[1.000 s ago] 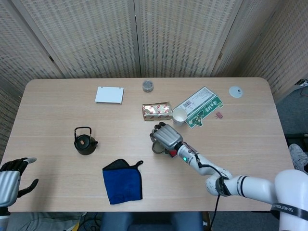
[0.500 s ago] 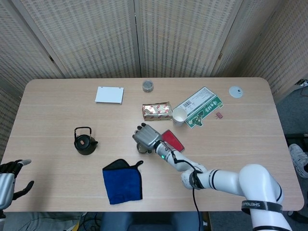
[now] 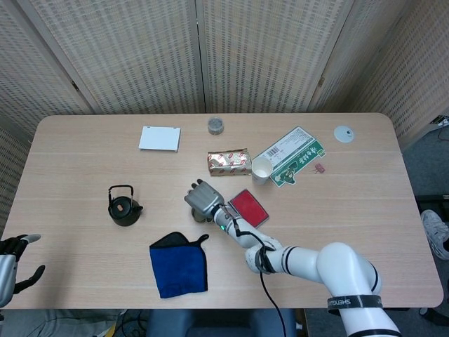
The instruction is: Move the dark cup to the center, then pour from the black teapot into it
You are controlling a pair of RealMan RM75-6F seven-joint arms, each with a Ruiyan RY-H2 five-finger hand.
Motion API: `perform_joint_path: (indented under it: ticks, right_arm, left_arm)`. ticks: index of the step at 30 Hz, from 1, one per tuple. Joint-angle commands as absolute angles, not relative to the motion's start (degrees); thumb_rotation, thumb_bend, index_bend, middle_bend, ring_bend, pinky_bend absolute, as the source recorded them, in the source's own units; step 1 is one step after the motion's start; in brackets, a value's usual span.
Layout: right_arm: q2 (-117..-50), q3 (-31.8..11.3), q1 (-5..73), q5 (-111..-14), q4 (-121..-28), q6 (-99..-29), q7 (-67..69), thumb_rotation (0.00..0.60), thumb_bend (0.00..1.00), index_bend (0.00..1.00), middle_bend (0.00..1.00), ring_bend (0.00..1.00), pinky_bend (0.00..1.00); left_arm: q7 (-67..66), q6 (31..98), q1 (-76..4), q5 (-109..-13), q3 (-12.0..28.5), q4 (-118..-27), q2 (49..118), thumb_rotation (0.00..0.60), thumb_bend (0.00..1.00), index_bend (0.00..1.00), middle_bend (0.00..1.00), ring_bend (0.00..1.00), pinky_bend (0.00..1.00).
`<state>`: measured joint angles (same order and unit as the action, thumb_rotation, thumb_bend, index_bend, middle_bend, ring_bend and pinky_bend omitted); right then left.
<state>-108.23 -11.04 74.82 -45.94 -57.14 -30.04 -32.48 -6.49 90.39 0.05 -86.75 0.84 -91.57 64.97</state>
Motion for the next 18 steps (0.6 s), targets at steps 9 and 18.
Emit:
perform_joint_path:
  ticks: [9,18]
  right_arm:
    - [-111.2,-9.8,77.0,-43.0,-52.1,-28.9,-32.8,0.600,0.14,0.52,0.30,0.18,0.18]
    - [-110.5,-9.2,77.5,-41.2,-53.0,-29.2,-33.3,0.600,0.13,0.26,0.21,0.14,0.18]
  left_arm:
    - [-6.5,90.2,0.2,-86.7,0.8,-91.6,65.1,0.600,0.25,0.29,0.30,0.27,0.25]
    - [-6.7,90.4,0.3,-86.8,0.9,-91.6,65.1,0.600,0.25,0.29,0.30,0.27,0.25]
